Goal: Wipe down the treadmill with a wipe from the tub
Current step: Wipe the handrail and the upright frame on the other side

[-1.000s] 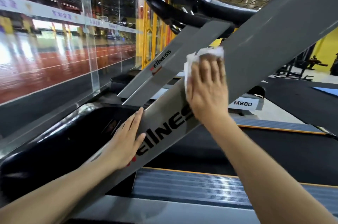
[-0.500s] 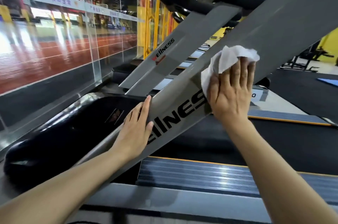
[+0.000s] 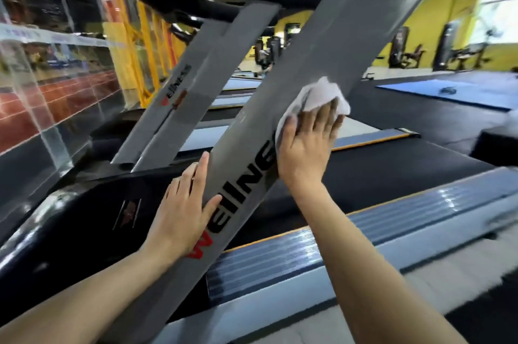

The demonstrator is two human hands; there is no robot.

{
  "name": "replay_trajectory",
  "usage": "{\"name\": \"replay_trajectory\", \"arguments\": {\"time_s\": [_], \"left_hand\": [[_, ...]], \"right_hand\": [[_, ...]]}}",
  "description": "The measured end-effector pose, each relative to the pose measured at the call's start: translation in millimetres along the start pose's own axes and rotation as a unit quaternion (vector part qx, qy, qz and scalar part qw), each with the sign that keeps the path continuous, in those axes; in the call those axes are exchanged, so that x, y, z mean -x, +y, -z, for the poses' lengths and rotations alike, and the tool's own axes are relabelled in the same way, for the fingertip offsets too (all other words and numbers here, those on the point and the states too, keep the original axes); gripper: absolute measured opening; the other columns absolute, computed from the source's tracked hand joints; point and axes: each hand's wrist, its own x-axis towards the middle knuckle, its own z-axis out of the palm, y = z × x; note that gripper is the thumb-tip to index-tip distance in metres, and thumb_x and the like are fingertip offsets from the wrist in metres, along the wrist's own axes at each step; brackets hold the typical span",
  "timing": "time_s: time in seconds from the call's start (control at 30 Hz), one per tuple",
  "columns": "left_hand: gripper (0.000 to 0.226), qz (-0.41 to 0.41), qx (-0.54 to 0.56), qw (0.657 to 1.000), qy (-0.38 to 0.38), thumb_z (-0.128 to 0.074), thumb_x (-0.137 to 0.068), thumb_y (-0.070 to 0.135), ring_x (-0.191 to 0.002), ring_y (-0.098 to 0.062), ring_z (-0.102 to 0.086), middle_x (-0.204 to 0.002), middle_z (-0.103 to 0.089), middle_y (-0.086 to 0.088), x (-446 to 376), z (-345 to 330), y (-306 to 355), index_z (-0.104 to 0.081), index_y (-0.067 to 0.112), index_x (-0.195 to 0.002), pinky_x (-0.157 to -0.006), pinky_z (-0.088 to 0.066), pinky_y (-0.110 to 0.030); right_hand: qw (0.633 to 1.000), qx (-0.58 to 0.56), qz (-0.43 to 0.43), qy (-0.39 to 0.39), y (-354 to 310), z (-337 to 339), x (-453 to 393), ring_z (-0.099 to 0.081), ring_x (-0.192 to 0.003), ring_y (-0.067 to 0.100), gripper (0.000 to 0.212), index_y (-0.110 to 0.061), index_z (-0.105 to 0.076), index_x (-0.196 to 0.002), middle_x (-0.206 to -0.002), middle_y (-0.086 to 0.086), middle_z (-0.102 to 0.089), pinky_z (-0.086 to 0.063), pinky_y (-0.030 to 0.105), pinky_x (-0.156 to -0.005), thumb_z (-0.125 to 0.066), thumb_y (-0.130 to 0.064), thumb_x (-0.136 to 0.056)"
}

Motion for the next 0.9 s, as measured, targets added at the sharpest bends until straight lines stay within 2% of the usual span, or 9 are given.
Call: {"name": "replay_trajectory", "arguments": {"time_s": [0.1,0.2,0.3,0.37,0.47,0.57,0.73,0.83,0.9], "left_hand": [[0.078,-0.034,-0.031,0.999,0.004,-0.029,-0.103,0.052,-0.127,-0.036,-0.052,-0.153,-0.039,-0.021,-2.1,-6.8,-8.2,-0.003,0.01,-0.163,-0.108,-0.047,-0.047],[0.077,-0.055,-0.045,0.997,-0.002,-0.03,-0.102,0.045,-0.128,-0.037,-0.051,-0.154,-0.036,-0.023,-5.9,-10.5,-14.7,0.0,0.006,-0.162,-0.108,-0.045,-0.045],[0.079,-0.064,-0.018,0.998,0.005,-0.032,-0.097,0.039,-0.121,-0.041,-0.053,-0.153,-0.035,-0.023,-5.4,-11.0,-15.9,-0.002,0.006,-0.162,-0.103,-0.048,-0.05],[0.074,-0.07,-0.005,0.997,0.024,-0.034,-0.101,0.039,-0.119,-0.041,-0.054,-0.152,-0.038,-0.023,-3.1,-12.1,-16.8,-0.009,0.005,-0.162,-0.1,-0.049,-0.051],[0.074,-0.075,-0.003,0.996,0.04,-0.038,-0.105,0.042,-0.119,-0.038,-0.053,-0.151,-0.04,-0.022,-1.4,-12.5,-16.8,-0.009,0.005,-0.162,-0.1,-0.049,-0.049],[0.075,-0.079,0.004,0.996,0.053,-0.042,-0.104,0.042,-0.117,-0.037,-0.052,-0.149,-0.041,-0.022,-1.8,-13.4,-16.1,-0.013,0.005,-0.162,-0.098,-0.05,-0.05],[0.072,-0.088,0.019,0.994,0.067,-0.042,-0.104,0.041,-0.119,-0.036,-0.051,-0.15,-0.041,-0.022,-0.6,-16.8,-18.6,-0.017,0.004,-0.161,-0.098,-0.049,-0.05],[0.071,-0.085,0.036,0.993,0.08,-0.042,-0.103,0.041,-0.118,-0.037,-0.052,-0.15,-0.042,-0.022,-2.1,-20.7,-20.6,-0.021,0.005,-0.161,-0.098,-0.047,-0.051],[0.071,-0.086,0.05,0.992,0.073,-0.041,-0.103,0.042,-0.121,-0.037,-0.051,-0.151,-0.041,-0.021,-2.1,-21.4,-21.4,-0.019,0.007,-0.161,-0.1,-0.046,-0.051]], "right_hand": [[0.991,-0.062,-0.116,-0.017,-30.7,-8.8,5.5,-0.004,-0.154,0.039,0.069,0.014,-0.02,-0.152,-0.162,0.034,-0.01,0.003,0.048,-0.126,-0.017,-0.036,-0.103],[0.991,-0.076,-0.106,-0.04,-62.6,-19.2,84.5,-0.014,-0.149,0.051,0.068,0.017,-0.028,-0.148,-0.157,0.04,-0.016,-0.002,0.05,-0.125,-0.025,-0.033,-0.101],[0.991,-0.088,-0.075,-0.073,-82.7,-16.2,133.2,-0.014,-0.152,0.041,0.062,0.003,-0.032,-0.153,-0.162,0.027,-0.021,-0.004,0.045,-0.126,-0.037,-0.031,-0.101],[0.989,-0.109,-0.101,-0.027,-84.2,-14.2,108.1,-0.014,-0.152,0.038,0.062,0.004,-0.027,-0.154,-0.162,0.026,-0.02,-0.007,0.045,-0.125,-0.041,-0.026,-0.101],[0.966,-0.132,-0.223,0.009,-73.2,-6.4,26.2,-0.004,-0.154,0.039,0.063,0.012,-0.021,-0.153,-0.162,0.034,-0.006,0.003,0.039,-0.125,-0.029,-0.028,-0.104],[0.939,-0.167,-0.3,0.026,-60.8,1.3,-30.7,-0.003,-0.154,0.036,0.064,0.004,-0.007,-0.158,-0.165,0.029,0.0,-0.002,0.04,-0.125,-0.025,-0.036,-0.109],[0.911,-0.21,-0.355,-0.016,-76.6,-13.1,47.8,-0.017,-0.149,0.039,0.063,-0.003,-0.022,-0.156,-0.162,0.025,-0.015,-0.015,0.043,-0.123,-0.023,-0.043,-0.107],[0.929,-0.189,-0.298,-0.108,-90.8,-16.8,134.1,-0.035,-0.137,0.045,0.054,0.004,-0.038,-0.142,-0.145,0.033,-0.036,-0.027,0.056,-0.115,-0.025,-0.033,-0.106],[0.927,-0.184,-0.298,-0.135,-90.3,-16.3,148.3,-0.044,-0.13,0.043,0.055,0.001,-0.04,-0.14,-0.14,0.029,-0.04,-0.033,0.055,-0.112,-0.024,-0.038,-0.105]]}}
